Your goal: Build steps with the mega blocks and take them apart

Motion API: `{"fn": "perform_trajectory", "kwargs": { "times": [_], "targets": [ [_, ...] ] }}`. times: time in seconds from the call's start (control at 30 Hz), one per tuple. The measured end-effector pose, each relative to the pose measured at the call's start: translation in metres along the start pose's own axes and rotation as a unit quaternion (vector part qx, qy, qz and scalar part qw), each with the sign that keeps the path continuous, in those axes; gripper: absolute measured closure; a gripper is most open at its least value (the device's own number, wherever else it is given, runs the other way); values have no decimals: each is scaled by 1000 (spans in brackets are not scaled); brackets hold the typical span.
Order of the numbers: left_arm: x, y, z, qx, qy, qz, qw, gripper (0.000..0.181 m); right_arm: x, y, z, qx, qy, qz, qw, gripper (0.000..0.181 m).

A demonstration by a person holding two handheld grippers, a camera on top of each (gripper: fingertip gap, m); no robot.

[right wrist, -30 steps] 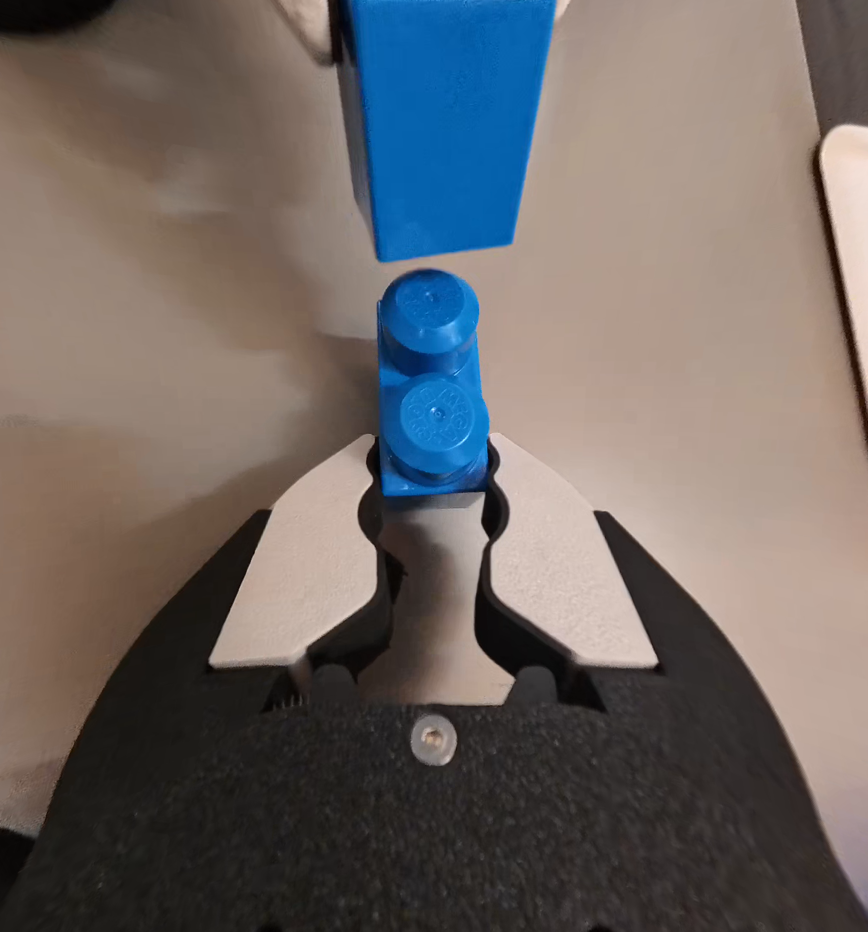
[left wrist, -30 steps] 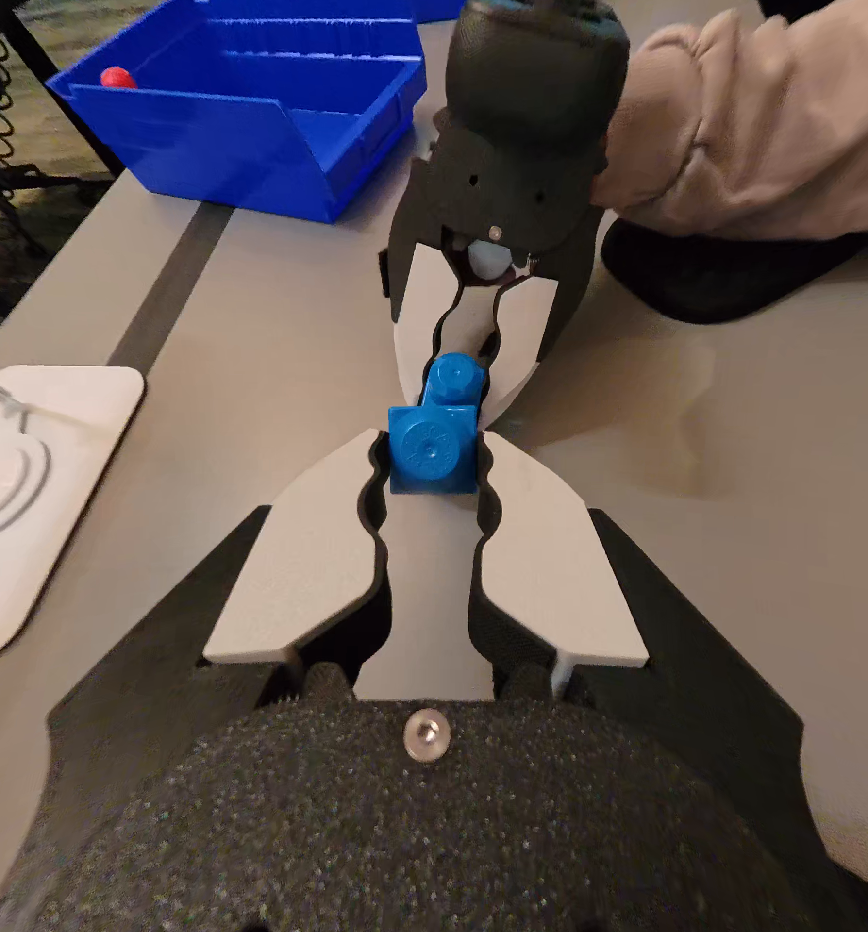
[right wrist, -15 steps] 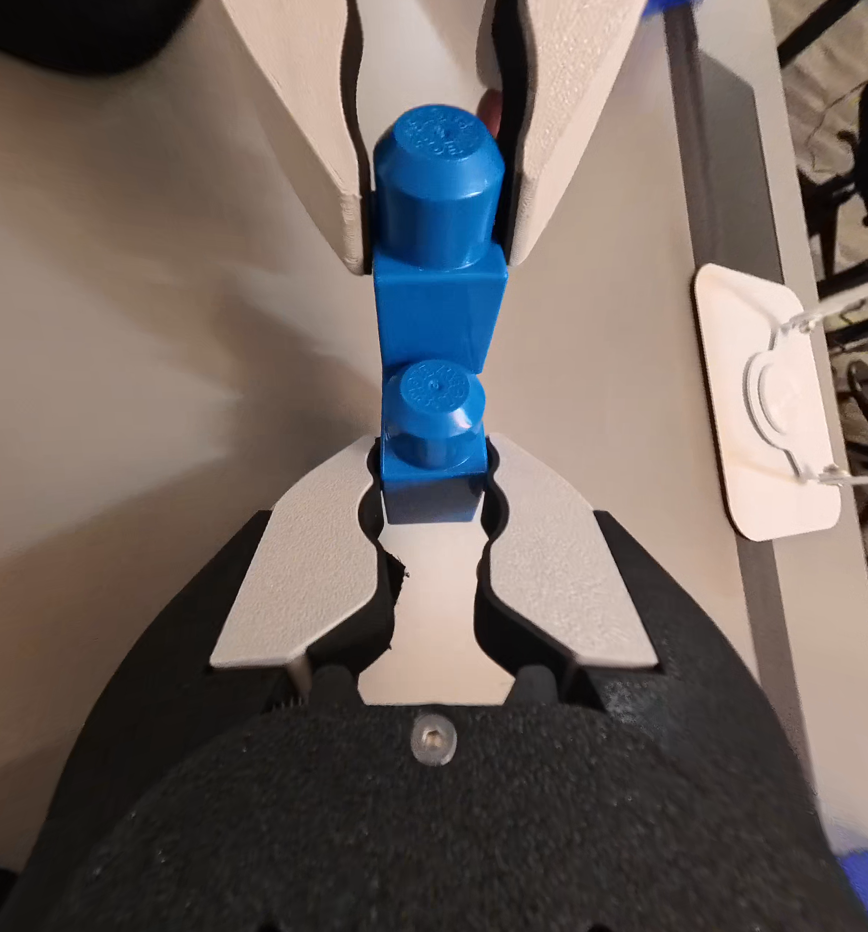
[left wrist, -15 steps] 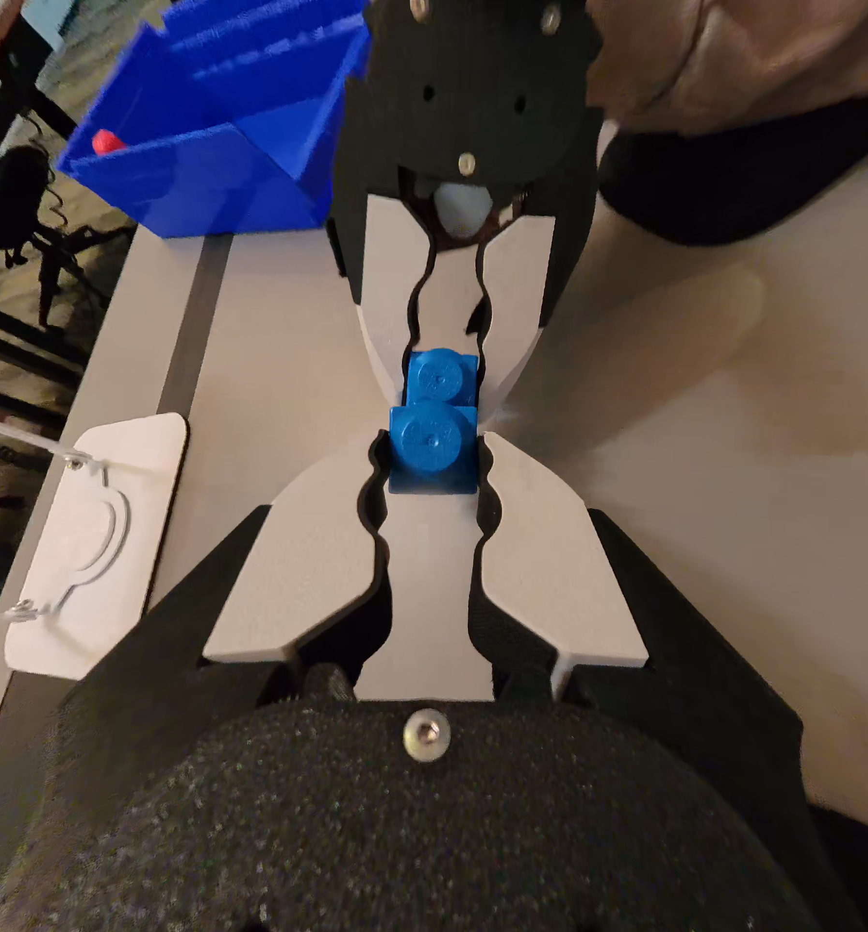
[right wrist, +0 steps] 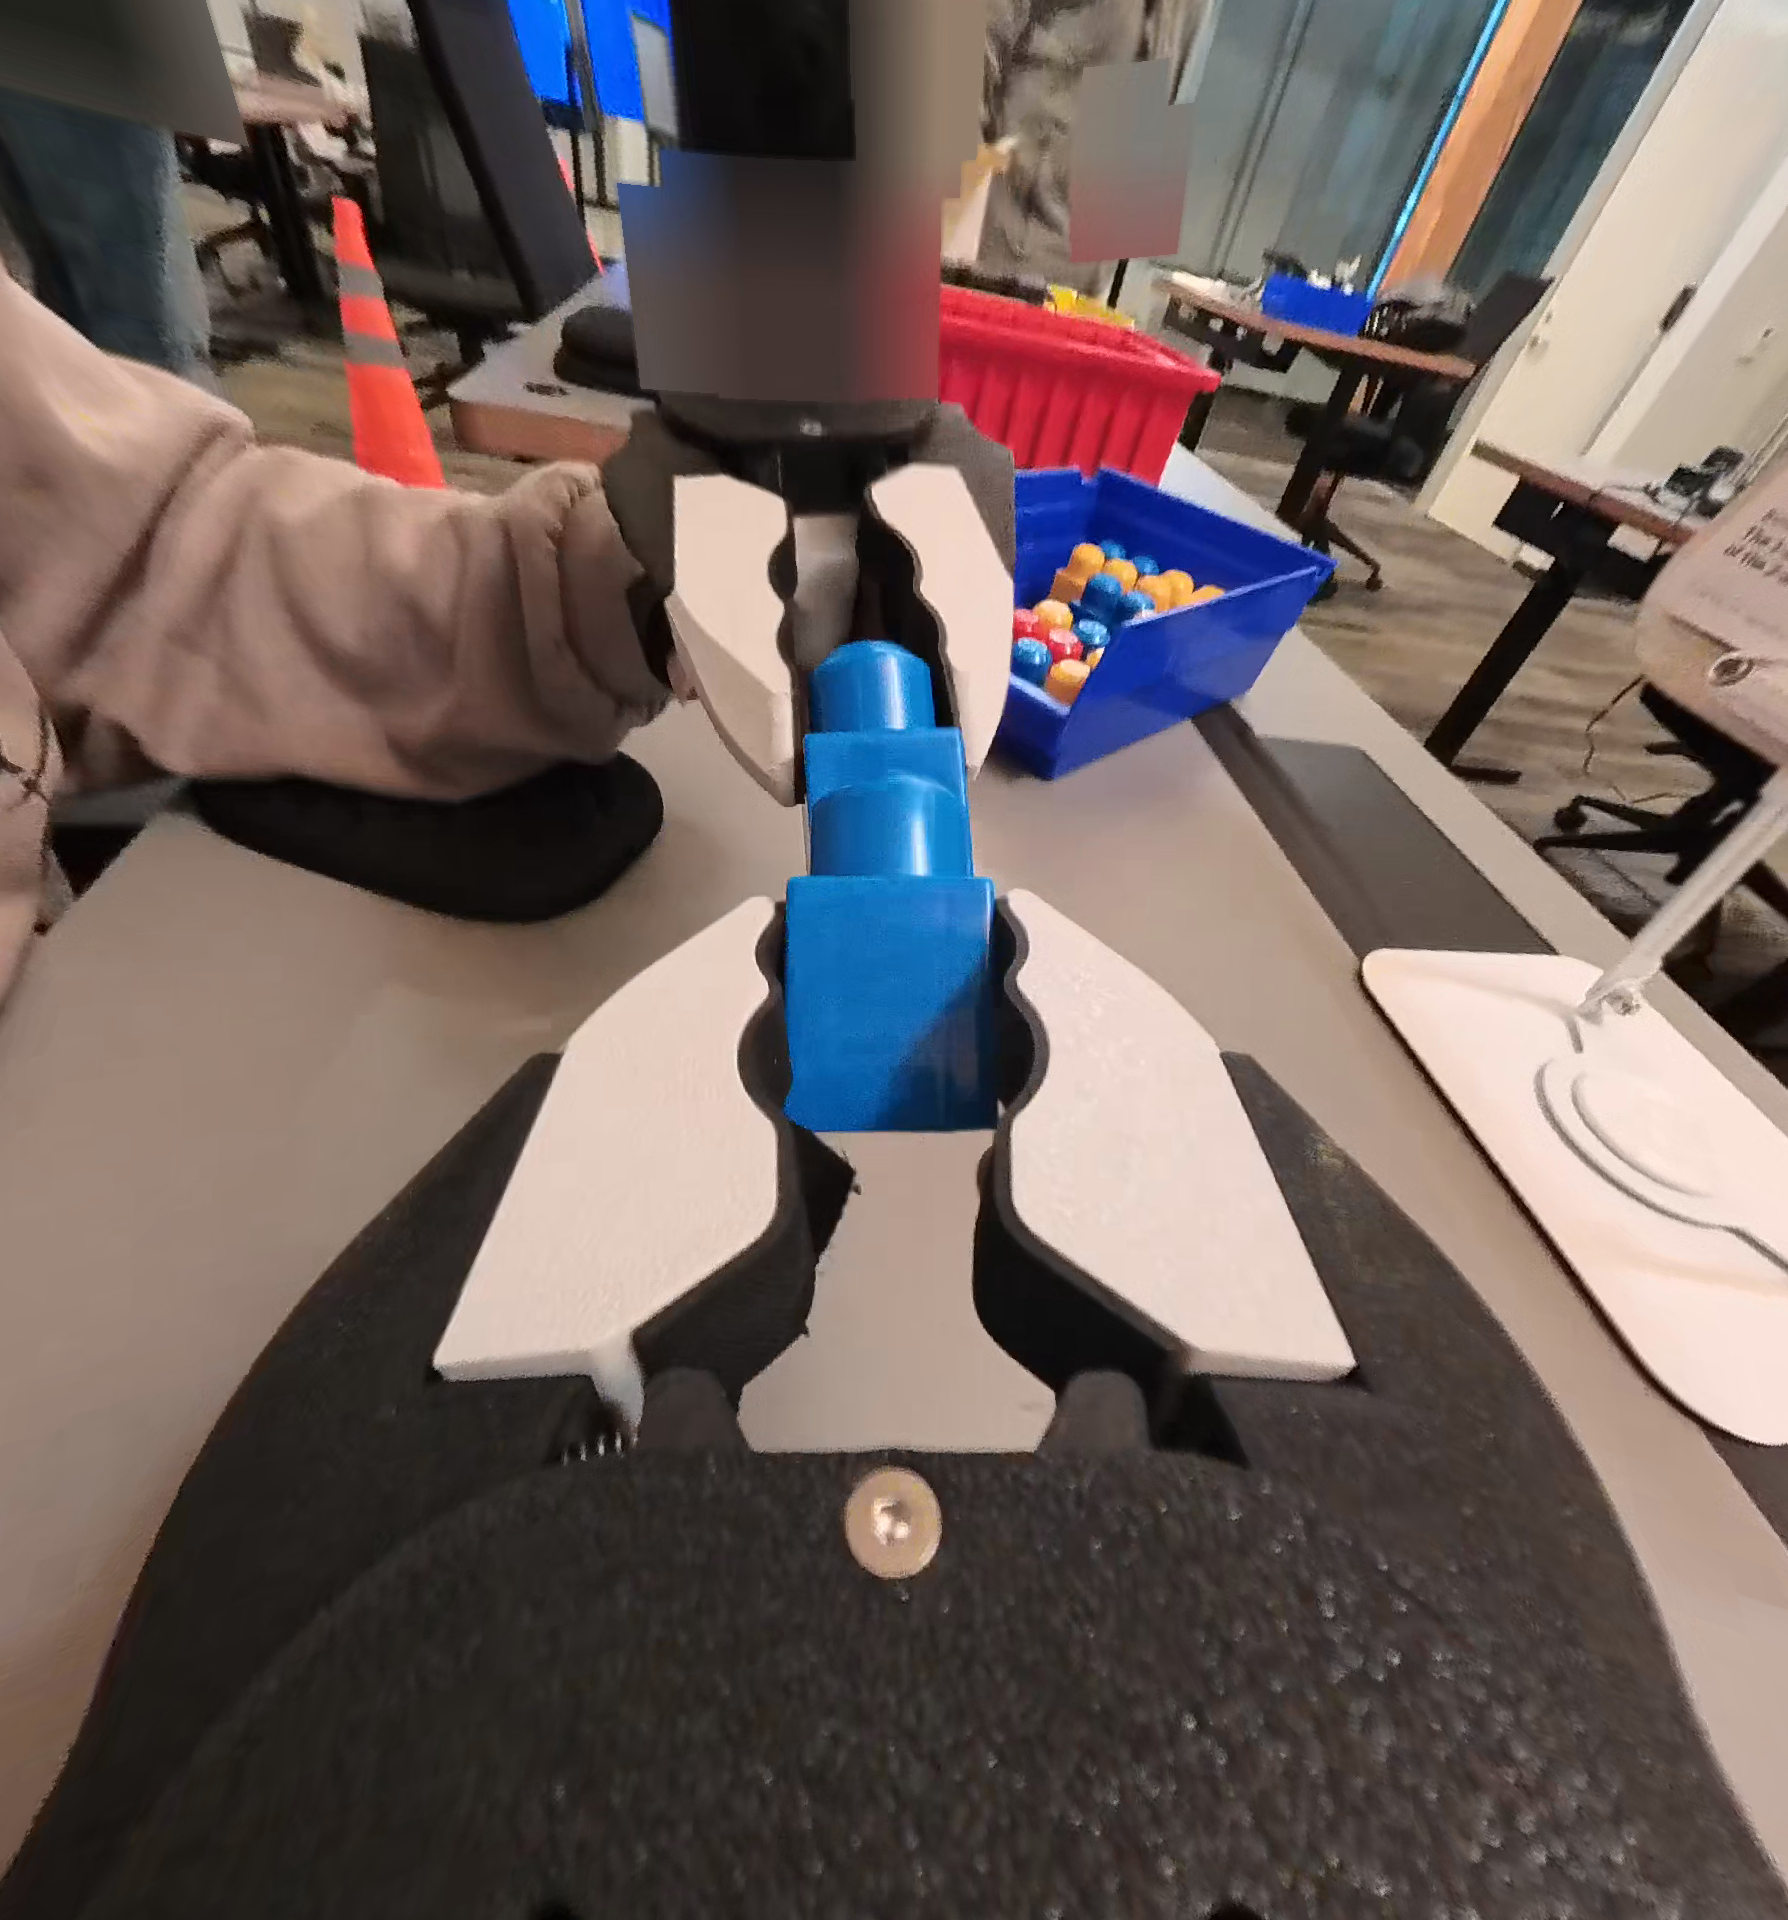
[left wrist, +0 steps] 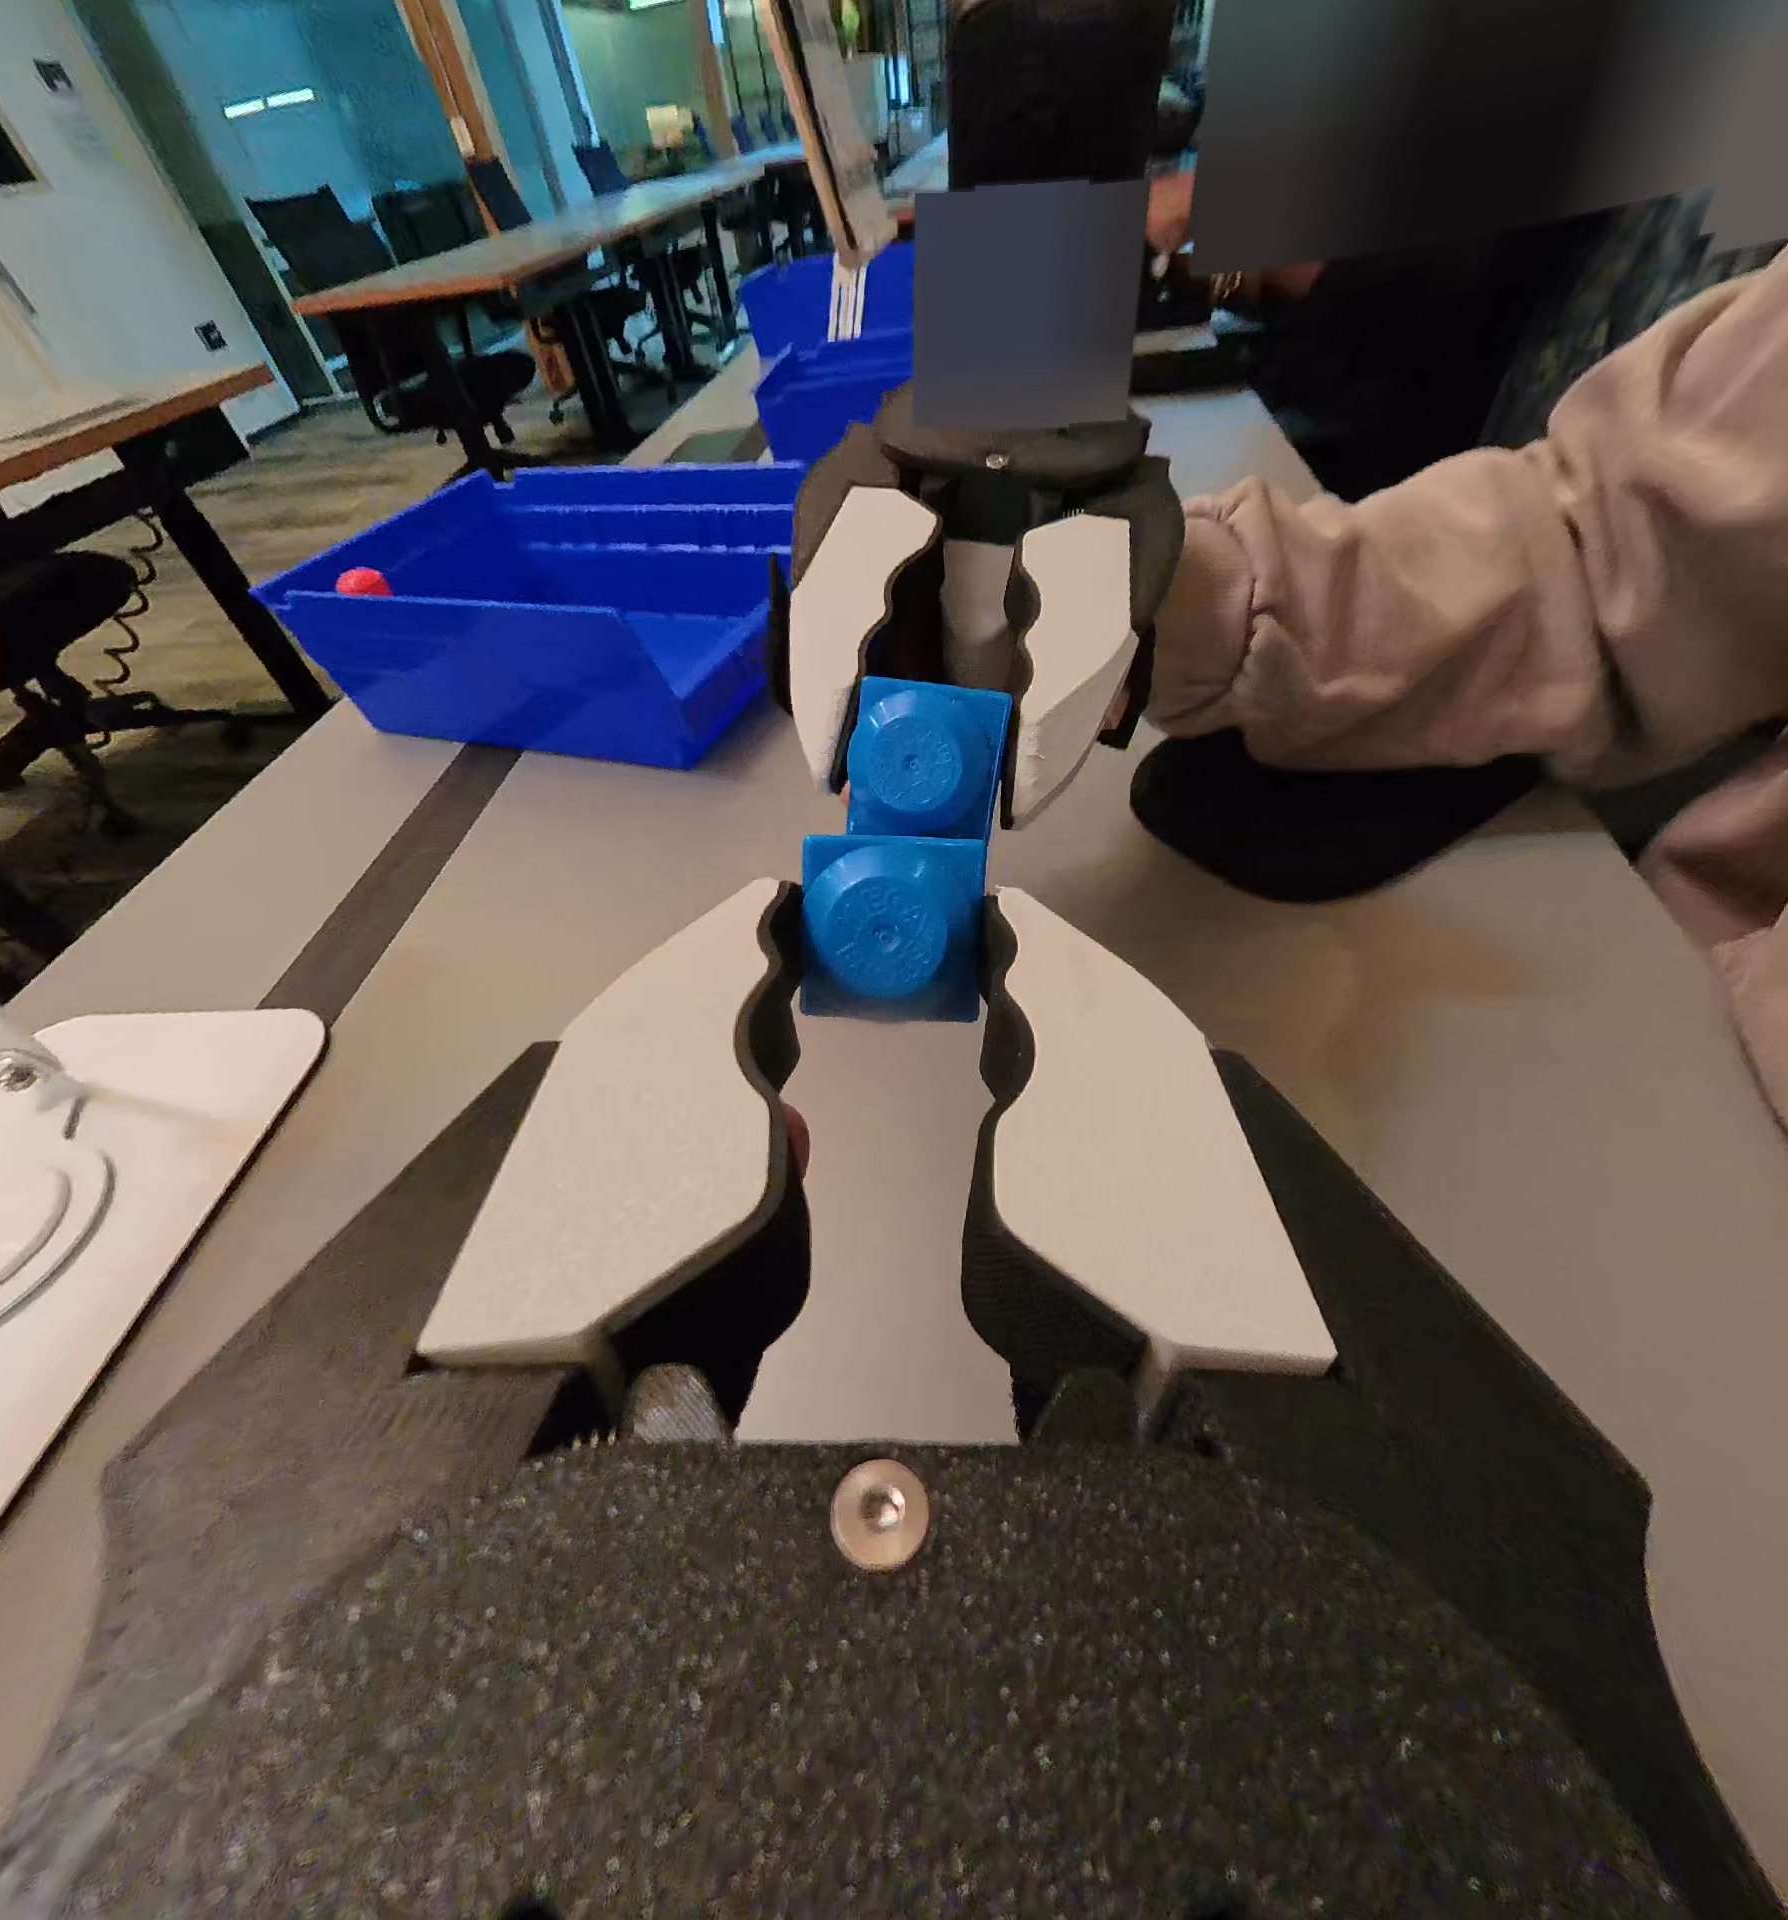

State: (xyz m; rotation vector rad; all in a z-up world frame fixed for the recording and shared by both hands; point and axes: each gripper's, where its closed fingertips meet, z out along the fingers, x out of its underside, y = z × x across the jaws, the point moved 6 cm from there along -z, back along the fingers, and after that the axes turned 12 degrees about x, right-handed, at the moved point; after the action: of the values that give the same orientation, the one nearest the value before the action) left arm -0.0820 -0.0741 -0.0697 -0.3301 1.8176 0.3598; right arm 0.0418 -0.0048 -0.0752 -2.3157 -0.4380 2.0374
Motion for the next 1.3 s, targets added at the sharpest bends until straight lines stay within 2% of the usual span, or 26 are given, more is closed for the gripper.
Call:
{"fn": "perform_trajectory", "kwargs": {
  "times": [0.3, 0.5, 0.67, 0.87, 1.13, 1.3],
  "targets": [
    [-9, 0, 5, 23, -92, -31, 995, 148, -9, -5, -10, -25, -58, 56, 996, 146],
    [-24, 3, 3, 27, -226, -60, 972, 147, -19, -11, -13, -26, -132, 118, 984, 146],
    [-31, 0, 4, 37, -263, -63, 962, 148, -30, -11, -18, -34, -169, 136, 976, 146],
    [-33, 0, 7, 41, -281, -66, 957, 148, -34, -11, -22, -35, -190, 145, 970, 146],
    [-35, 2, 6, 18, -244, -73, 967, 149, -27, -15, -21, -46, -188, 171, 966, 146],
    [-36, 5, 0, -14, -242, -64, 968, 126, -28, -27, -29, -36, -229, 216, 948, 146]
  ]
}}
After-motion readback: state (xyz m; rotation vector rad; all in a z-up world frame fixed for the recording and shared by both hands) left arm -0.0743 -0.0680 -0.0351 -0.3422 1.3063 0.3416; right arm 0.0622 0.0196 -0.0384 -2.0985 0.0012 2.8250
